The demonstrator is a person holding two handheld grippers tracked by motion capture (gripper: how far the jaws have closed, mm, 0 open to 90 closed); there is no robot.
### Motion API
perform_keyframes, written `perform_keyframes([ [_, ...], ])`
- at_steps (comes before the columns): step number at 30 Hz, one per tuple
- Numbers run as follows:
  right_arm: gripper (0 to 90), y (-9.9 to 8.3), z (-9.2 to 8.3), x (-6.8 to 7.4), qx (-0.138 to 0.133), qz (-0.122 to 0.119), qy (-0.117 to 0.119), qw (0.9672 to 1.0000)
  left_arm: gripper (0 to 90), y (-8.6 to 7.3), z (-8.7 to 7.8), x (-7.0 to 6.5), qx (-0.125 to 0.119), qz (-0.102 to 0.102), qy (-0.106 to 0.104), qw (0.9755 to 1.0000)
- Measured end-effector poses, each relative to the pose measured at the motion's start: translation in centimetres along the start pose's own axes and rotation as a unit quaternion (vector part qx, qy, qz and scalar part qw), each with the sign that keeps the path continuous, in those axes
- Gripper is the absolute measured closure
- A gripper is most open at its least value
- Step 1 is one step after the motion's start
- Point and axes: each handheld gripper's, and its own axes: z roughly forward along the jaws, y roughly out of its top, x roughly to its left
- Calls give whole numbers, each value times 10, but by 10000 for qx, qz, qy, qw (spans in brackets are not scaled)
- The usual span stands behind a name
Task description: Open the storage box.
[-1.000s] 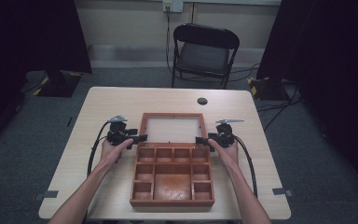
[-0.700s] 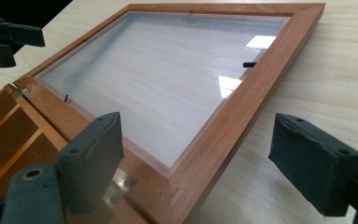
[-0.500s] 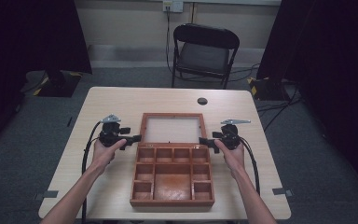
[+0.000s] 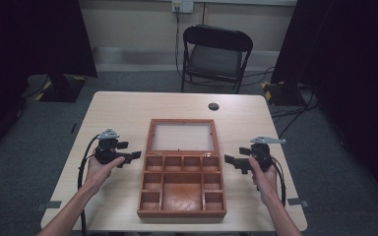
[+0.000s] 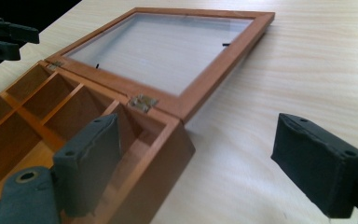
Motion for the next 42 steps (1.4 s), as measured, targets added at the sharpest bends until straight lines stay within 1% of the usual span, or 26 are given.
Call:
perform_keyframes([
  [3,146,-5,-7,0,-23,-21,-53,10000,214,-5,-2,0,79,-36,98,9999],
  [5,147,-9,-14,0,40,-62,-89,9999,215,-11,-6,1,154,-24,126,9998],
  [8,149,-15,-22,2,82,-134,-245,9996,221,-19,-11,0,228,-45,200,9995],
  [9,150,-19,-26,4,179,-262,-367,9988,221,-23,-15,0,340,0,293,9990],
  [11,150,-21,-28,5,216,-291,-420,9985,221,-25,-17,0,350,-16,304,9989],
  [13,153,-26,-31,6,317,-388,-590,9970,218,-29,-21,1,411,-3,350,9985],
  [15,162,-32,-33,5,446,-409,-789,9950,228,-33,-23,1,588,-46,463,9972],
  [17,181,-37,-34,2,638,-424,-934,9927,232,-37,-26,1,607,-16,472,9970],
  [19,180,-43,-34,-2,657,-339,-1068,9915,226,-41,-27,1,725,-27,491,9962],
  [20,180,-47,-34,-4,717,-306,-1163,9901,213,-43,-28,2,757,19,504,9959],
  [22,180,-53,-32,-8,794,-298,-1266,9883,211,-47,-28,2,799,56,605,9949],
  [23,180,-56,-31,-11,873,-316,-1333,9867,206,-49,-28,3,788,79,574,9952],
  [24,180,-57,-31,-13,918,-318,-1437,9848,204,-51,-28,3,784,62,615,9950],
  [25,179,-59,-33,-18,861,-249,-1473,9850,204,-51,-27,4,816,106,701,9941],
  [26,179,-59,-33,-18,861,-249,-1473,9850,204,-53,-26,4,850,146,736,9935],
  [27,178,-59,-32,-20,882,-217,-1570,9834,204,-54,-23,5,931,187,757,9926],
  [29,179,-62,-30,-25,1047,-293,-1703,9794,192,-55,-21,4,952,366,954,9902],
  [30,178,-63,-29,-27,1070,-251,-1744,9785,192,-55,-20,5,946,406,1004,9896],
  [31,153,-65,-28,-29,1095,-165,-1804,9773,183,-56,-20,5,929,411,1015,9896],
  [32,141,-67,-26,-30,1051,-197,-1892,9761,166,-57,-19,6,861,398,1090,9895],
  [33,141,-67,-26,-30,1051,-197,-1892,9761,147,-57,-19,6,861,398,1090,9895],
  [34,119,-69,-25,-30,987,-274,-2005,9743,147,-60,-19,6,779,394,1085,9903],
  [35,95,-70,-24,-31,924,-268,-2014,9748,139,-62,-19,7,662,388,1103,9909],
  [38,34,-73,-21,-32,799,-227,-2059,9750,117,-67,-19,8,501,405,1105,9918],
  [40,0,-75,-20,-34,705,-226,-2091,9751,108,-67,-19,8,505,385,1115,9917],
  [42,0,-76,-20,-35,659,-222,-2098,9753,95,-66,-19,8,519,363,1150,9913],
])
